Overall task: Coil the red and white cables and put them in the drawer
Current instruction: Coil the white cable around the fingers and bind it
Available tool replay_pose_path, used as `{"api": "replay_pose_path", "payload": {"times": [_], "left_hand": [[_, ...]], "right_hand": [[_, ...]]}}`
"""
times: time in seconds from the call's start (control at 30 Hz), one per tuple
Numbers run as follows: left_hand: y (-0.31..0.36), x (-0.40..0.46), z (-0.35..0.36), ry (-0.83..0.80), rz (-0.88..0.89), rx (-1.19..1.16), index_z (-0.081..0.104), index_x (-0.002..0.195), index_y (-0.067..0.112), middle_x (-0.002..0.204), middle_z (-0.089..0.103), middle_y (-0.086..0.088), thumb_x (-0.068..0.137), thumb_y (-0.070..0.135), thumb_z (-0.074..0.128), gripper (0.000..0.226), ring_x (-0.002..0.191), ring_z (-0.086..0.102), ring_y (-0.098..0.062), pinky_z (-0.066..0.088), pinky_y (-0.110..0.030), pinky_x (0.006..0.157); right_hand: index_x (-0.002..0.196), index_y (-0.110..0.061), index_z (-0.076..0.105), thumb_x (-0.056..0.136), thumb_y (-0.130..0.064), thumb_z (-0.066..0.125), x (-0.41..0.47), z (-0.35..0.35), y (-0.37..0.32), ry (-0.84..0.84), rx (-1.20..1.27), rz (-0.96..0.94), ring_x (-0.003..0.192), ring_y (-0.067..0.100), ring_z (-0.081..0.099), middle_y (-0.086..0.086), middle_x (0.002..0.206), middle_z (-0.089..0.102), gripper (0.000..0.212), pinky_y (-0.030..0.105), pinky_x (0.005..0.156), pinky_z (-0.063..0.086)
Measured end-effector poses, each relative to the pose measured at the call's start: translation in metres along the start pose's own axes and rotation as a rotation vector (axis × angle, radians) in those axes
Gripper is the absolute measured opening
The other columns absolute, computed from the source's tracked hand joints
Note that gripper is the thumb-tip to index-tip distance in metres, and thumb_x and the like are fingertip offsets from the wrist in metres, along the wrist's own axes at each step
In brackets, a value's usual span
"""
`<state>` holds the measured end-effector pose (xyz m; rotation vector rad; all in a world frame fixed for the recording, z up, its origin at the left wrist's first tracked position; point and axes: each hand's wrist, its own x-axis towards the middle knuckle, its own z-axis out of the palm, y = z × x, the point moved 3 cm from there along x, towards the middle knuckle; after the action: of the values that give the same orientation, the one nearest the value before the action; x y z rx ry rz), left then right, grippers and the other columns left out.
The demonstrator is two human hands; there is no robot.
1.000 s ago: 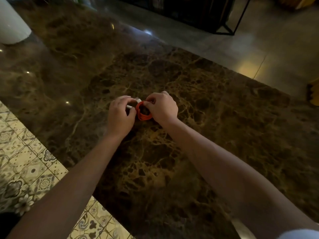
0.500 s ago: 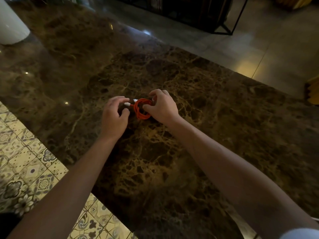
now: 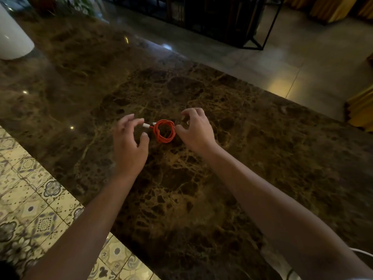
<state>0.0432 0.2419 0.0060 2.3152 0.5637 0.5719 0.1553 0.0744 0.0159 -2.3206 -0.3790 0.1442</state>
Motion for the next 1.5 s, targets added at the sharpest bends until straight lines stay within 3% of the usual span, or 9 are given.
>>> {"api": "replay_pose_path", "payload": {"times": [0.23,0.37,0.73,0.93,1.03,1.13,1.23,1.37,1.5], "left_hand": [[0.032,-0.040,0.009,-0.059,0.119,-0.041,0.064,0.132,0.018,0.152,0.045,-0.001,0.099,0.017,0.063,0.033,0.146,0.035,-0.014,0.034,-0.033,0.119],[0.064,-0.066,0.021,-0.121,0.212,-0.096,0.063,0.132,0.018,0.154,0.045,-0.001,0.101,0.018,0.063,0.032,0.147,0.030,-0.007,0.016,0.000,0.113],[0.164,-0.160,0.081,-0.439,0.496,-0.297,0.067,0.129,0.014,0.147,0.053,-0.005,0.104,0.021,0.061,0.027,0.140,0.045,-0.014,0.030,-0.006,0.110],[0.204,-0.229,0.104,-0.599,0.620,-0.328,0.068,0.117,0.014,0.116,0.062,-0.002,0.097,0.009,0.067,0.020,0.088,0.060,-0.002,0.046,-0.003,0.081],[0.216,-0.265,0.114,-0.671,0.662,-0.267,0.068,0.120,0.017,0.113,0.062,0.003,0.096,0.011,0.071,0.024,0.082,0.061,-0.003,0.052,-0.012,0.072],[0.222,-0.288,0.127,-0.687,0.651,-0.110,0.069,0.123,0.019,0.116,0.066,0.001,0.096,0.020,0.072,0.027,0.098,0.061,-0.011,0.057,-0.028,0.085],[0.227,-0.310,0.130,-0.683,0.666,-0.028,0.070,0.121,0.018,0.119,0.068,-0.001,0.095,0.022,0.073,0.026,0.113,0.058,-0.018,0.050,-0.028,0.092],[0.234,-0.334,0.124,-0.707,0.731,-0.052,0.073,0.119,0.018,0.122,0.070,0.000,0.094,0.012,0.071,0.026,0.119,0.059,-0.018,0.052,-0.033,0.100],[0.238,-0.353,0.116,-0.869,0.890,-0.137,0.073,0.127,0.019,0.142,0.065,0.007,0.089,-0.001,0.071,0.043,0.146,0.043,-0.015,0.031,-0.035,0.122]], "right_hand": [[0.141,-0.022,0.056,0.095,-0.035,0.068,-0.054,-0.047,0.006,0.067,-0.028,-0.027,0.133,0.017,0.051,-0.001,0.150,0.046,0.050,0.037,0.105,0.053],[0.139,-0.026,0.057,0.096,-0.036,0.067,-0.097,-0.081,0.024,0.098,-0.042,0.038,0.132,0.013,0.051,-0.006,0.150,0.045,0.046,0.035,0.105,0.054],[0.135,-0.023,0.060,0.094,-0.034,0.068,-0.244,-0.180,0.099,0.300,-0.044,0.272,0.118,0.011,0.059,-0.007,0.137,0.052,0.043,0.039,0.097,0.057],[0.128,-0.020,0.067,0.094,-0.029,0.071,-0.337,-0.212,0.143,0.331,-0.048,0.400,0.094,0.009,0.064,-0.006,0.121,0.062,0.035,0.031,0.088,0.055],[0.112,-0.022,0.073,0.093,-0.026,0.071,-0.384,-0.216,0.161,0.317,-0.042,0.423,0.089,0.012,0.066,-0.007,0.104,0.069,0.020,0.039,0.085,0.057],[0.116,-0.029,0.070,0.095,-0.039,0.069,-0.420,-0.207,0.170,0.194,-0.091,0.459,0.092,0.007,0.064,-0.012,0.103,0.067,0.023,0.035,0.084,0.057],[0.121,-0.033,0.063,0.093,-0.052,0.067,-0.443,-0.190,0.176,0.083,-0.122,0.515,0.092,0.006,0.063,-0.015,0.104,0.066,0.034,0.029,0.082,0.057],[0.103,-0.026,0.072,0.099,-0.037,0.063,-0.459,-0.180,0.182,0.103,-0.064,0.495,0.082,0.010,0.067,-0.009,0.089,0.071,0.015,0.040,0.081,0.060],[0.106,-0.021,0.075,0.103,-0.022,0.063,-0.474,-0.191,0.174,0.200,0.296,0.292,0.081,0.016,0.070,-0.003,0.089,0.074,0.012,0.043,0.078,0.060]]}}
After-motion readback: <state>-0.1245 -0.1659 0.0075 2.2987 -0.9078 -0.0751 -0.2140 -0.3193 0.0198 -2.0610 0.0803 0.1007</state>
